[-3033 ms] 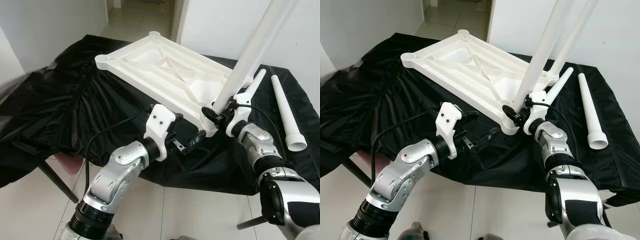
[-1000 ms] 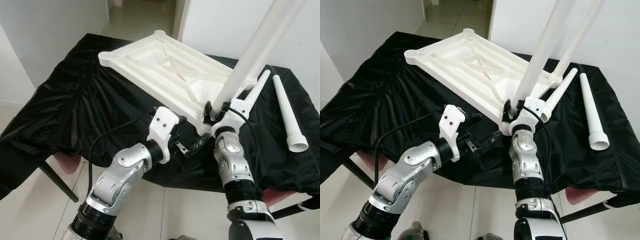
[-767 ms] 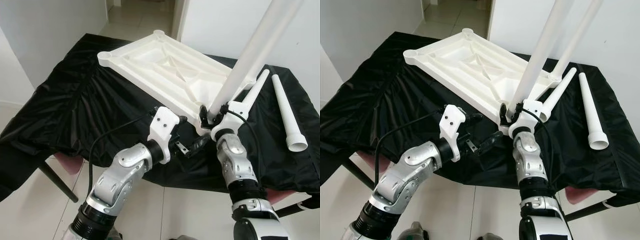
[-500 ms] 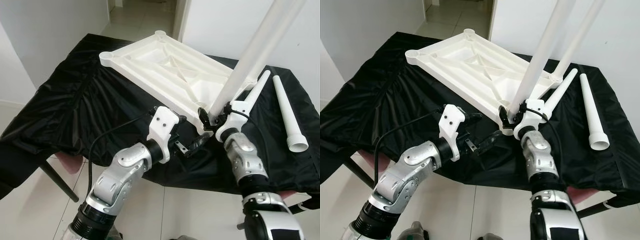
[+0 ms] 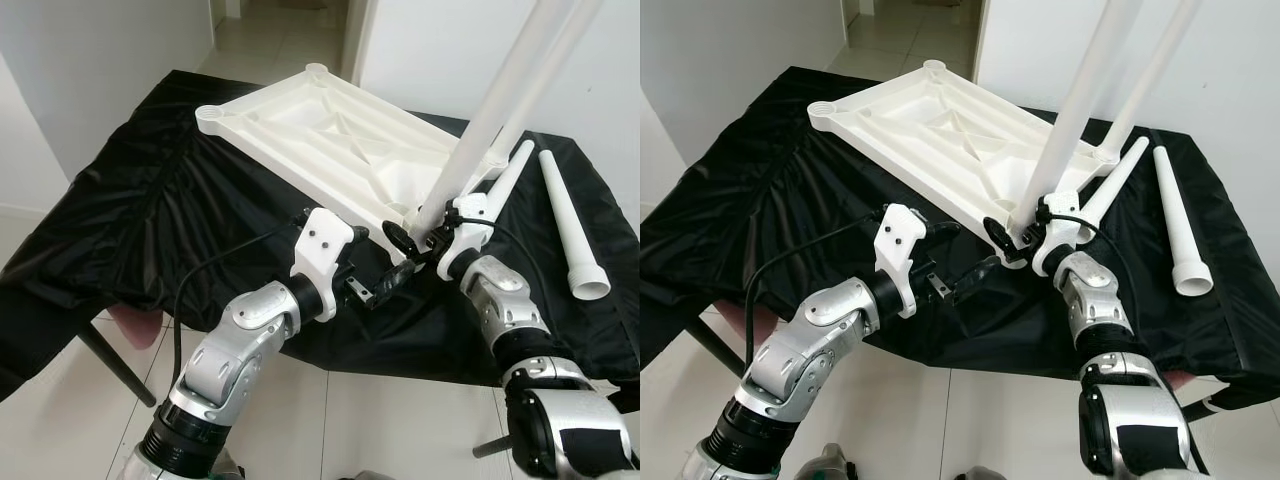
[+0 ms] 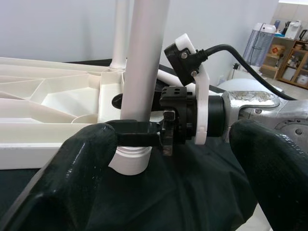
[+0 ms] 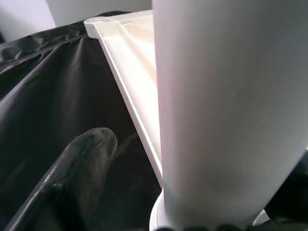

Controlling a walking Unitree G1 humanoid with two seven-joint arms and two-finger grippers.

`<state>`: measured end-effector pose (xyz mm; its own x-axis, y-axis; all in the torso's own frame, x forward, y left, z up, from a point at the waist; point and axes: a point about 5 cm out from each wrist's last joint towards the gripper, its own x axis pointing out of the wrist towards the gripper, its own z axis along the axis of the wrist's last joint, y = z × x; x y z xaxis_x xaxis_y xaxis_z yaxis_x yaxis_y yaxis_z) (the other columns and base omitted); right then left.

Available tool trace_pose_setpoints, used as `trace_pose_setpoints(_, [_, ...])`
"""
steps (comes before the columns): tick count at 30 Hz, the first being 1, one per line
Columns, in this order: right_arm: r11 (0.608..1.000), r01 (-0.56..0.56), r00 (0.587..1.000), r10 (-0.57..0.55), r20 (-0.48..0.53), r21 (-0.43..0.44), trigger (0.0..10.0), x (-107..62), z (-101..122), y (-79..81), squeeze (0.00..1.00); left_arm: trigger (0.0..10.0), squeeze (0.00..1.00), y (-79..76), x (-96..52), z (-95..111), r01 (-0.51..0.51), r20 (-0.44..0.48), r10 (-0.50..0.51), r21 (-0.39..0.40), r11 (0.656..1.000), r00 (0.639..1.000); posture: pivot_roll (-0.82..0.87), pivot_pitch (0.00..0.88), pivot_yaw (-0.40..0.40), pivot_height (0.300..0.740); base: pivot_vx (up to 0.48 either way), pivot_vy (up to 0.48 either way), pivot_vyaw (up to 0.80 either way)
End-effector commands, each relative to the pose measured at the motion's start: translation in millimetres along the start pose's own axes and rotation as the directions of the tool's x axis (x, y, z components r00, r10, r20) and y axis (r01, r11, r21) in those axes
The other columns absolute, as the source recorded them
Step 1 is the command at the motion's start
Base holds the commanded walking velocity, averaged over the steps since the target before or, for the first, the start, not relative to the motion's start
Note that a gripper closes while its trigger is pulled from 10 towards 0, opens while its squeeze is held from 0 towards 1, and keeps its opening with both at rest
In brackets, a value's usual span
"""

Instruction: Building children table

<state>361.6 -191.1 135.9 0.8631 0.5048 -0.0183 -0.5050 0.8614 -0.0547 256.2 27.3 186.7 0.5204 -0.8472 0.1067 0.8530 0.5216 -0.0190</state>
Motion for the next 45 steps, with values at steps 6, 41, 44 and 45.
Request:
trace_pose_setpoints(6, [0.998,-0.06,0.996,0.061,-0.063,0.024,3.8,-0.1,-7.2,-2.6,0.0,10.0,0.0,0.6,1.9,2.1,0.0,-0.003,0.0,0.021,1.0,1.0,0.11,0.002,-0.058,0.74,0.0,0.0,0.0])
trace_pose_setpoints(41, [0.974,0.217,0.974,-0.22,0.059,0.059,10.0,2.1,-4.6,11.4,0.0,10.0,0.0,-6.3,1.7,-0.8,0.013,-0.004,-0.013,-0.001,1.0,1.0,0.09,0.025,-0.066,0.74,0.0,0.0,0.0])
trace_pose_setpoints(44, [0.944,0.316,0.944,-0.323,0.069,0.091,10.0,1.8,-3.1,13.8,0.0,10.0,0.0,-6.8,2.4,-1.2,0.016,-0.004,-0.016,-0.002,1.0,1.0,0.09,0.024,-0.07,0.74,0.0,0.0,0.0])
trace_pose_setpoints(45, [0.944,0.316,0.944,-0.323,0.069,0.091,10.0,1.8,-3.1,13.8,0.0,10.0,0.0,-6.8,2.4,-1.2,0.016,-0.004,-0.016,-0.002,1.0,1.0,0.09,0.024,-0.07,0.74,0.0,0.0,0.0])
